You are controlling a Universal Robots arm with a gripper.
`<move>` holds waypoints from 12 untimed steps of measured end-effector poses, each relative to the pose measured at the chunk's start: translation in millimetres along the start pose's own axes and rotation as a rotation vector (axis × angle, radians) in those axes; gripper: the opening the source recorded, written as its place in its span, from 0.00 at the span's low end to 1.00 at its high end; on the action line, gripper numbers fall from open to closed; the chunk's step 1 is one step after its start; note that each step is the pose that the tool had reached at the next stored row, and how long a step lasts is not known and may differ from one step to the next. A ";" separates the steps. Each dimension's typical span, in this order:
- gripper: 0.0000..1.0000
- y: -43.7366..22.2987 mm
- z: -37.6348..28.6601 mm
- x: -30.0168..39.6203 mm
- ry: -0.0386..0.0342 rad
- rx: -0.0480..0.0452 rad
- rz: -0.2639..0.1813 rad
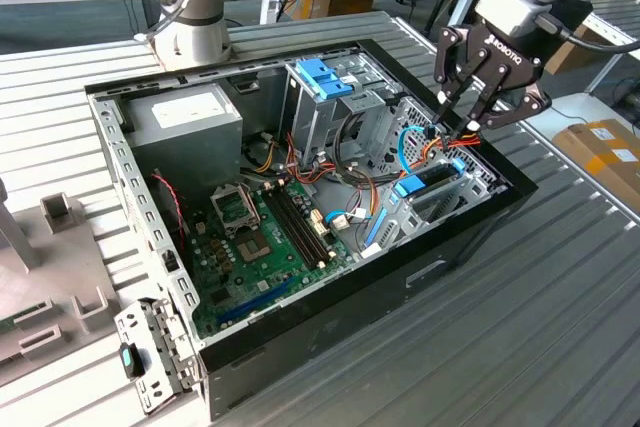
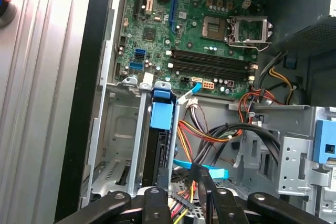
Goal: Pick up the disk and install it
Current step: 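Insert the first disk wire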
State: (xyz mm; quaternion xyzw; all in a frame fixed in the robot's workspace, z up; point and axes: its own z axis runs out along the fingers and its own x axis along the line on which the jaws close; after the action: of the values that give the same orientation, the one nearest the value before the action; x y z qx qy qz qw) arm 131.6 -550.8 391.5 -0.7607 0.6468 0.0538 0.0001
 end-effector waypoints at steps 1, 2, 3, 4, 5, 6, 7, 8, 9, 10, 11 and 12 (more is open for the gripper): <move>0.36 -4.0 0.6 0.6 0.0005 -0.0008 -0.009; 0.36 -6.2 0.8 1.0 0.0009 -0.0011 -0.013; 0.36 -10.4 1.4 1.7 0.0014 -0.0019 -0.023; 0.36 -18.2 2.1 2.9 0.0028 -0.0033 -0.040; 0.36 -27.7 3.1 4.4 0.0045 -0.0054 -0.065; 0.36 -36.7 3.8 5.8 0.0061 -0.0074 -0.089; 0.36 -41.0 4.4 6.5 0.0076 -0.0093 -0.113; 0.36 -42.2 4.5 6.7 0.0094 -0.0110 -0.132; 0.36 -43.6 4.9 7.0 0.0114 -0.0134 -0.162; 0.36 -45.3 5.2 7.3 0.0136 -0.0162 -0.194; 0.36 -47.5 5.2 7.7 0.0153 -0.0187 -0.225; 0.36 -48.6 5.1 7.9 0.0162 -0.0200 -0.239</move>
State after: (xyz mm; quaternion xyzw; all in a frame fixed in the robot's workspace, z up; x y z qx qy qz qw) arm 180.3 -550.2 382.4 -0.8329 0.5508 0.0537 -0.0063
